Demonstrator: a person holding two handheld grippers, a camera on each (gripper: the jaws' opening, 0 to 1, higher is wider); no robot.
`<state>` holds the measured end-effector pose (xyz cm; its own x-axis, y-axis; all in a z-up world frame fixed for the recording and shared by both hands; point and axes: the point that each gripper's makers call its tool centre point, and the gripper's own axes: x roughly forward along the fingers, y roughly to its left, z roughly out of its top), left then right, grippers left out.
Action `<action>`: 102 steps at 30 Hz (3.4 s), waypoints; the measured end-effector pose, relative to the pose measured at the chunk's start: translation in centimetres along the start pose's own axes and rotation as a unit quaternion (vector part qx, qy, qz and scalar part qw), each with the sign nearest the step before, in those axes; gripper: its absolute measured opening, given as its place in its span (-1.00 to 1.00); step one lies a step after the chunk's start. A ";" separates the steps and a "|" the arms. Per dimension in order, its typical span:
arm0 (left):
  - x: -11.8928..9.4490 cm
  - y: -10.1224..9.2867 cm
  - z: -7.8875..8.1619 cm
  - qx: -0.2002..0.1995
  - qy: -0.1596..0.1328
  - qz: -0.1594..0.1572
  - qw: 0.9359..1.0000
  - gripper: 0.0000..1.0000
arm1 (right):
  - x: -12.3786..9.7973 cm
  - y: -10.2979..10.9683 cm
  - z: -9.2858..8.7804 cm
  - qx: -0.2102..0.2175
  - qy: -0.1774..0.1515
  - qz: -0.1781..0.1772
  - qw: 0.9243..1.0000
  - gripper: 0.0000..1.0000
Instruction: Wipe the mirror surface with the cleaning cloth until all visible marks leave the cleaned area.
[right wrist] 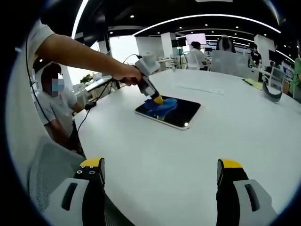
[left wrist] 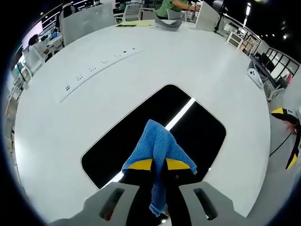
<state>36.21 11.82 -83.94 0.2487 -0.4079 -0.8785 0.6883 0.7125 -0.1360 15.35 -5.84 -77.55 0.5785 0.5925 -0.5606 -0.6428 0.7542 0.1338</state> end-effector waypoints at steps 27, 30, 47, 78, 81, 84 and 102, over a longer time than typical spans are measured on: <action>0.2 1.1 1.0 0.003 -0.004 0.003 1.000 -0.86 | 0.5 -0.7 0.1 0.003 0.004 -0.002 1.000 0.99; 0.2 1.2 1.1 0.004 -0.003 0.002 1.000 -0.86 | 0.7 -0.8 0.2 0.002 0.004 -0.001 1.000 0.99; 0.7 2.2 2.1 0.004 -0.005 0.003 1.000 -0.86 | 1.0 -1.2 -0.1 0.008 0.007 -0.002 1.000 0.99; 1.4 4.0 3.7 0.015 -0.003 -0.005 1.000 -0.86 | 1.2 -2.3 0.2 0.012 0.004 -0.009 1.000 0.99; 1.4 4.1 3.8 0.015 -0.003 -0.004 1.000 -0.86 | 1.2 -2.2 0.2 0.013 0.005 -0.008 1.000 0.99; 1.4 4.2 3.9 0.019 -0.002 -0.004 1.000 -0.86 | 1.2 -2.2 0.1 0.012 0.007 -0.008 1.000 0.99; 1.4 4.4 4.3 0.022 -0.008 -0.002 1.000 -0.86 | 1.1 -2.2 0.0 0.012 0.011 -0.010 1.000 0.99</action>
<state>42.48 11.91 -83.85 0.2560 -0.4200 -0.8707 0.7185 0.6852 -0.1192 17.42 -6.85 -78.47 0.5795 0.5714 -0.5811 -0.6189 0.7725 0.1423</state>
